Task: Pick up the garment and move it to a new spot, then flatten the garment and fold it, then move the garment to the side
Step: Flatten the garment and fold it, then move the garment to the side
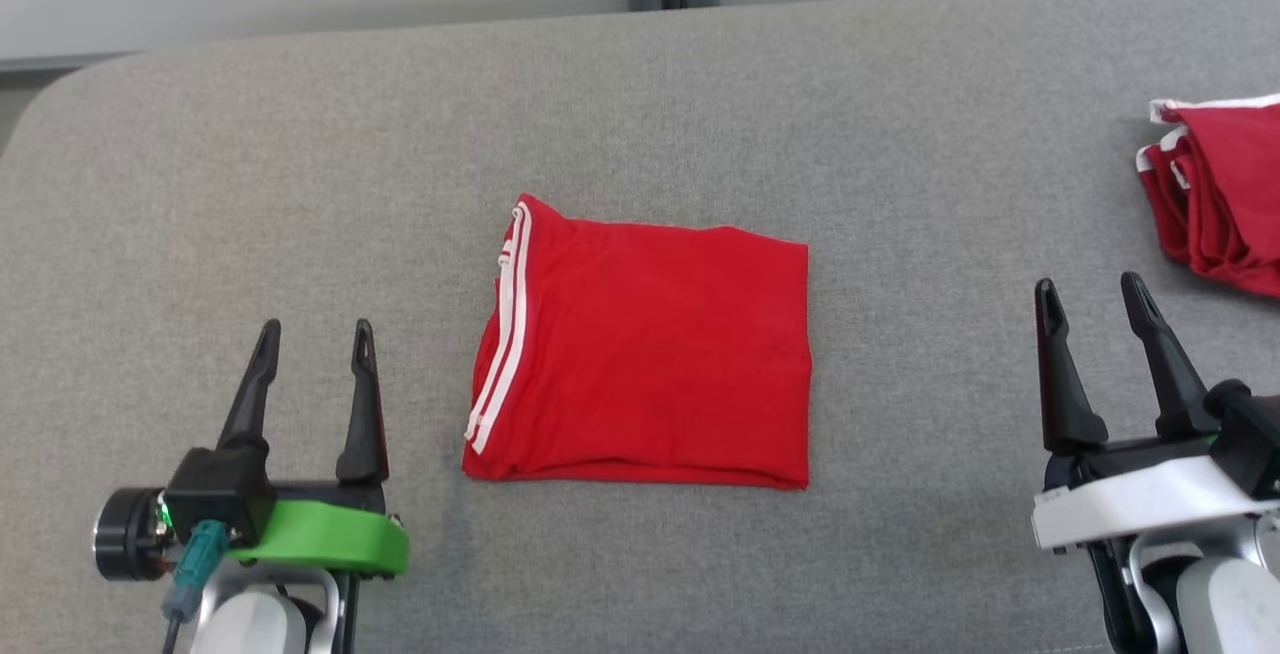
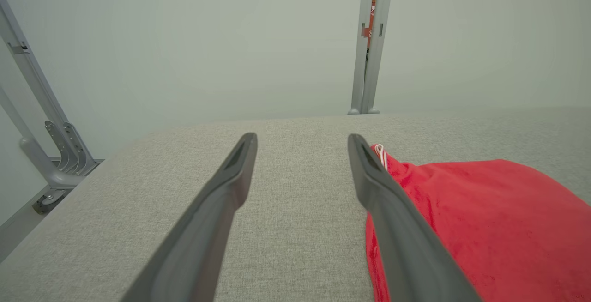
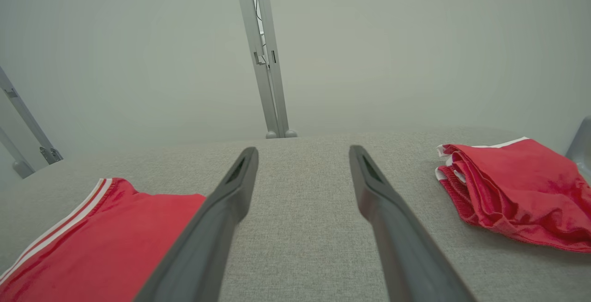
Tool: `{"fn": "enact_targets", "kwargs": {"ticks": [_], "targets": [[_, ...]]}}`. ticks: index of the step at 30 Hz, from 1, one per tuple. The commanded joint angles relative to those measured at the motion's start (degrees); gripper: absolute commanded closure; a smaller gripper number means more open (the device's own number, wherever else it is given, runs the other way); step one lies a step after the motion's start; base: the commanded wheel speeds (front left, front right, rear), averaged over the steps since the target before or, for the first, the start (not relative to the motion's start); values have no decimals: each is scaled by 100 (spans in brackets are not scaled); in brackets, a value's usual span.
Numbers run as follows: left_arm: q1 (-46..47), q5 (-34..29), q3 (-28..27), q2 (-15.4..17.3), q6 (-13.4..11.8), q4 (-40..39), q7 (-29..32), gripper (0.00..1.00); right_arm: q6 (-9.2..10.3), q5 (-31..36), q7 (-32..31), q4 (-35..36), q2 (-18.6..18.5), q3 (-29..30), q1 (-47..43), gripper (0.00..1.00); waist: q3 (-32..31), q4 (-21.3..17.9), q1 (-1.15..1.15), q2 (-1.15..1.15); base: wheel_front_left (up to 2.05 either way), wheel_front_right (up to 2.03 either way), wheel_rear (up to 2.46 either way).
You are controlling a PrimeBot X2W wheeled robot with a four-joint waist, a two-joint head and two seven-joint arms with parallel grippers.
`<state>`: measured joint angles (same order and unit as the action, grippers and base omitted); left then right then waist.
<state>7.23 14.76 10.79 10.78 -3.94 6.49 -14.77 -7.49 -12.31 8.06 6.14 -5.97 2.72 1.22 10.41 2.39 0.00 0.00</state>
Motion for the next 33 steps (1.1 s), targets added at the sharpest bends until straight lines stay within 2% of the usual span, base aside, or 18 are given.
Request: {"fn": "enact_targets", "kwargs": {"ticks": [1,14,33], "targets": [[-136,43,10,39,38,40,-18,0,2,62,-42,89,29,25,-150,0,-216,6,0,0,0,0,0],[-399,100,79,82,-29,228,-9,0,2,148,-276,496,134,-31,-700,0,-546,42,0,0,0,0,0],[-371,161,154,117,-28,423,-16,0,2,171,-391,650,180,5,-800,0,-637,66,0,0,0,0,0]]}}
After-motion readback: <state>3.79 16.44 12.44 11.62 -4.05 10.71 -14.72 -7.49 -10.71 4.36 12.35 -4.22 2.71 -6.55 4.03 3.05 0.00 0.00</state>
